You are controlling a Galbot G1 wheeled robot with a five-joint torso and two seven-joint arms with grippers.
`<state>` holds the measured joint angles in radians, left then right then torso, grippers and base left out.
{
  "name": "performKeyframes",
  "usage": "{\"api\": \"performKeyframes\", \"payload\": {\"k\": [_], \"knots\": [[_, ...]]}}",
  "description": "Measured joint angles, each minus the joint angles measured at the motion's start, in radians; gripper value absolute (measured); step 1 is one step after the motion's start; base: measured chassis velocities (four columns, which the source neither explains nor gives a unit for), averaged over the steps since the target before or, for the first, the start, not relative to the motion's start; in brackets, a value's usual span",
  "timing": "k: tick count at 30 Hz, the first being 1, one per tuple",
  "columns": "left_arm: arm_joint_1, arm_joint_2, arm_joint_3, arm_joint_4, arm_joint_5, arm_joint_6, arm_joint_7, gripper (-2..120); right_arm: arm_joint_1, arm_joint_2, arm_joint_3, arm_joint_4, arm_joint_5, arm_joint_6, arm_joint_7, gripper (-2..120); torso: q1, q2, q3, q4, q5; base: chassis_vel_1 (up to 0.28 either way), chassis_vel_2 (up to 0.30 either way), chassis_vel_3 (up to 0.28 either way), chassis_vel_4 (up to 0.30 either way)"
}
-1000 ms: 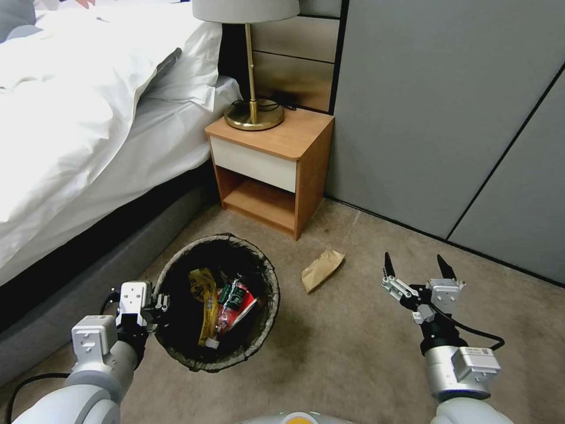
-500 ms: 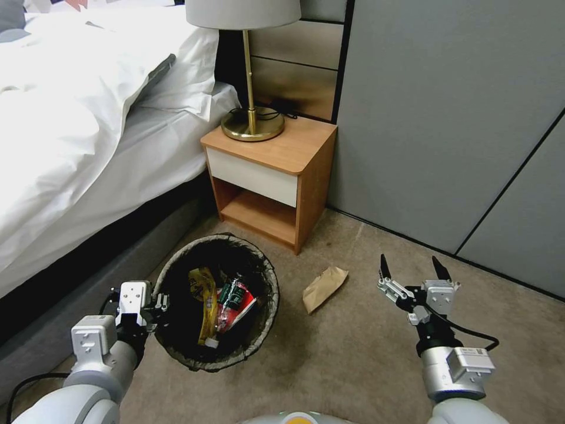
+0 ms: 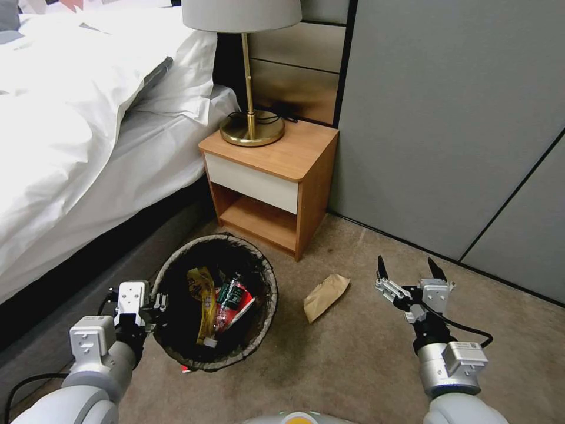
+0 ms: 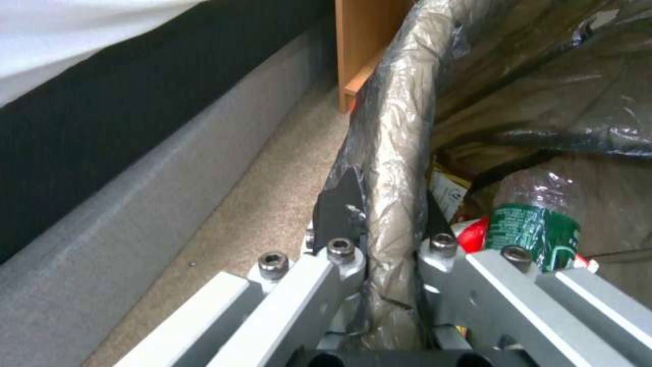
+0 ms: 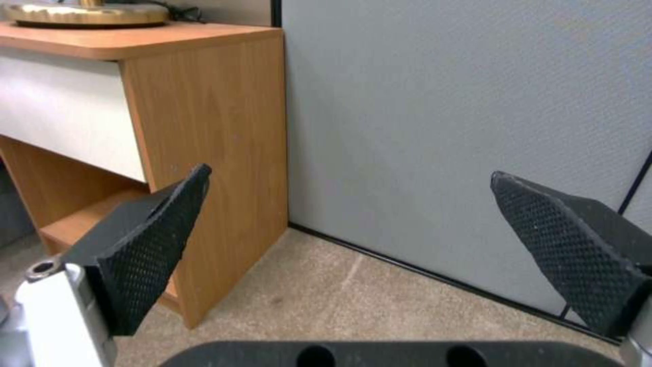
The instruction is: Pick up the trash bin, then pick up the garbage from the floor and place it into the trash bin.
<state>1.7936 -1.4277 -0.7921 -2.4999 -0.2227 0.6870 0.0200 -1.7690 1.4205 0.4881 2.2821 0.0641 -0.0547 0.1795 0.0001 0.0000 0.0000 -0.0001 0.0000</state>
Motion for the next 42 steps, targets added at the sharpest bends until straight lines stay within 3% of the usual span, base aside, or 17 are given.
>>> {"api": "performKeyframes", "payload": {"k": [42], "knots": [[0.0,0.0,0.0,0.0,0.0,0.0,0.0,1,0.0,0.0,0.0,0.001,0.0,0.001,0.001,100,0.0,0.0,0.0,0.0,0.0,0.0,0.0,0.0,0.0]]}}
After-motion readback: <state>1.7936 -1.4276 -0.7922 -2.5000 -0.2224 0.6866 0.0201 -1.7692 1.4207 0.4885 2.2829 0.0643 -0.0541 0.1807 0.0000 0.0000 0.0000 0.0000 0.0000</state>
